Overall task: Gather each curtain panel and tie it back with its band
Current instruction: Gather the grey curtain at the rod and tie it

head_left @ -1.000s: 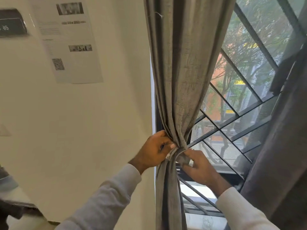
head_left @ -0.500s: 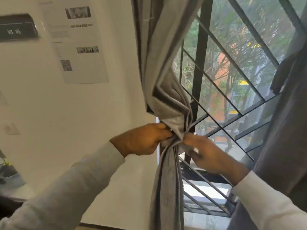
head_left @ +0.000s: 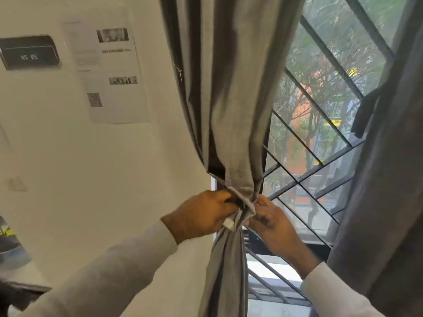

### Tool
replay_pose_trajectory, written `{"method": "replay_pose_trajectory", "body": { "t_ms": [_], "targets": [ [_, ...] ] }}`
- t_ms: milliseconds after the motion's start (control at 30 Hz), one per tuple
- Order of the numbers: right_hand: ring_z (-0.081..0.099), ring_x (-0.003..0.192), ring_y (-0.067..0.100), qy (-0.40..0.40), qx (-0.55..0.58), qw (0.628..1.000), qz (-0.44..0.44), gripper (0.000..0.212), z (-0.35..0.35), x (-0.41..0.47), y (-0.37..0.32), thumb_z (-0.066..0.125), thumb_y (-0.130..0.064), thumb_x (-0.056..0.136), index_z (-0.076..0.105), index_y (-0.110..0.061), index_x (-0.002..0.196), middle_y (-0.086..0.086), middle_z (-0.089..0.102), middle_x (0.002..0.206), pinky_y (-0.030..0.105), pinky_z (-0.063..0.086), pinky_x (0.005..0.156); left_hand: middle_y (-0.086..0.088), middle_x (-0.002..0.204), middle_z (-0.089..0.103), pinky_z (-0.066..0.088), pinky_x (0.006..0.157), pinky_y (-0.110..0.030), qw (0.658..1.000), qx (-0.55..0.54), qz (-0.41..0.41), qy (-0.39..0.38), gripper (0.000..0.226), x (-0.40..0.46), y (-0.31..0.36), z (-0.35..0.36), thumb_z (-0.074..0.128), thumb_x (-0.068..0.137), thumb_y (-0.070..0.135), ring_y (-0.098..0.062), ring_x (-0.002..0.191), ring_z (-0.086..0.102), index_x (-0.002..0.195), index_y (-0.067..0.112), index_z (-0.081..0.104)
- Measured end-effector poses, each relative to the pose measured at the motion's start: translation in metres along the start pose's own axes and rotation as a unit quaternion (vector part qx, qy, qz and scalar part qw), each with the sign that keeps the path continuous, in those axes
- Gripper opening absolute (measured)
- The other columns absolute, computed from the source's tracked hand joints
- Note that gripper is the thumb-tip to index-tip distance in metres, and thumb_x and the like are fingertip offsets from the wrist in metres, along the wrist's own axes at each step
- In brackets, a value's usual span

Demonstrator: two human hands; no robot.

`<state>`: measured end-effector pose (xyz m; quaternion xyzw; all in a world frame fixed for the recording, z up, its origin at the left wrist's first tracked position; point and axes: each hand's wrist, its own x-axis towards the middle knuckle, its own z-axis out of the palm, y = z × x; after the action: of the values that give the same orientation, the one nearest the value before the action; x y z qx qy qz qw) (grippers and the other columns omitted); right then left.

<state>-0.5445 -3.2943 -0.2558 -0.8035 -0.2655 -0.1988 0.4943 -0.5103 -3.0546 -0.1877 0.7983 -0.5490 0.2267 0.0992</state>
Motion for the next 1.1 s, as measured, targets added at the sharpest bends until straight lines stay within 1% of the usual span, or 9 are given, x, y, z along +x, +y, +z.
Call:
{"method": "replay_pose_trajectory", "body": {
  "t_ms": [167,300,433,567,700,833,967,1033,1100],
  "targets": [
    [0.07,0.115,0.029,0.004,0.092,0.994,0.057,0.022,0.016,-0.031,0.006,0.071,0.001,0.097,0.081,-0.014,0.111,0.012,0.069,0.124,0.045,0.061,0.092,-0.011,0.126,0.072,0.061,0.084,-0.043,0.993,0.064,0.089,0.046,0.015,-0.021,0.008,0.037,0.066,0.105,0.016,-0.032,0.1,0.071,0.113,0.01,0.077],
    [0.075,0.099,0.034,0.065,0.246,0.96,0.118,0.024,0.033,-0.051,0.001,0.071,0.012,0.093,0.075,-0.004,0.11,0.021,0.076,0.106,0.048,0.063,0.086,-0.009,0.108,0.075,0.057,0.087,-0.044,0.985,0.086,0.132,0.065,0.015,-0.017,0.025,0.043,0.067,0.106,0.023,-0.031,0.095,0.068,0.108,0.011,0.076],
    [0.073,0.081,0.024,0.186,0.299,0.914,0.199,0.031,0.045,-0.064,-0.007,0.077,0.011,0.086,0.068,-0.003,0.111,0.019,0.075,0.091,0.033,0.062,0.072,-0.001,0.107,0.076,0.063,0.087,-0.038,0.994,-0.008,-0.059,0.092,0.02,-0.009,0.05,0.047,0.064,0.107,0.034,-0.021,0.094,0.072,0.122,0.021,0.067],
    [0.073,0.075,0.025,0.268,0.348,0.863,0.251,0.025,0.049,-0.078,-0.014,0.079,0.009,0.083,0.07,-0.002,0.104,0.016,0.075,0.084,0.032,0.063,0.065,0.02,0.076,0.062,0.061,0.075,-0.029,0.957,-0.142,-0.204,0.146,0.016,0.003,0.069,0.051,0.072,0.102,0.032,-0.002,0.07,0.062,0.115,0.024,0.068],
    [0.074,0.078,0.033,0.284,0.415,0.825,0.26,0.051,0.041,-0.086,-0.027,0.101,-0.029,0.056,0.075,-0.015,0.098,0.02,0.075,0.091,0.038,0.065,0.067,0.012,0.074,0.069,0.061,0.075,-0.033,0.938,-0.215,-0.243,0.12,0.014,0.017,0.063,0.047,0.075,0.097,0.033,-0.006,0.067,0.063,0.105,0.023,0.078],
    [0.073,0.082,0.035,0.303,0.495,0.778,0.239,0.046,0.04,-0.085,-0.033,0.084,-0.015,0.074,0.067,0.004,0.112,0.024,0.073,0.095,0.041,0.067,0.072,-0.005,0.106,0.073,0.057,0.084,-0.042,0.991,-0.036,-0.084,0.103,0.017,0.025,0.073,0.041,0.072,0.1,0.025,-0.025,0.094,0.068,0.112,0.017,0.08],
    [0.074,0.092,0.03,0.301,0.516,0.776,0.204,0.022,0.045,-0.086,-0.038,0.065,0.001,0.092,0.073,0.0,0.112,0.025,0.07,0.106,0.038,0.065,0.08,-0.012,0.141,0.069,0.042,0.11,-0.054,0.975,0.138,0.139,0.103,0.017,0.031,0.071,0.036,0.065,0.104,0.02,-0.039,0.137,0.059,0.113,0.011,0.076],
    [0.073,0.092,0.035,0.315,0.538,0.755,0.205,0.021,0.044,-0.088,-0.043,0.066,-0.002,0.093,0.073,0.003,0.113,0.027,0.071,0.106,0.047,0.064,0.086,-0.008,0.136,0.072,0.035,0.12,-0.054,0.982,0.111,0.145,0.053,0.019,0.038,0.063,0.032,0.062,0.101,0.02,-0.033,0.142,0.057,0.114,0.013,0.073],
    [0.074,0.09,0.042,0.335,0.518,0.758,0.214,0.019,0.04,-0.089,-0.049,0.068,-0.003,0.094,0.074,0.003,0.112,0.031,0.072,0.106,0.058,0.062,0.09,-0.002,0.115,0.076,0.036,0.116,-0.052,0.992,0.089,0.079,0.034,0.017,0.045,0.059,0.029,0.064,0.096,0.024,-0.026,0.124,0.066,0.112,0.019,0.07]
  ]
}}
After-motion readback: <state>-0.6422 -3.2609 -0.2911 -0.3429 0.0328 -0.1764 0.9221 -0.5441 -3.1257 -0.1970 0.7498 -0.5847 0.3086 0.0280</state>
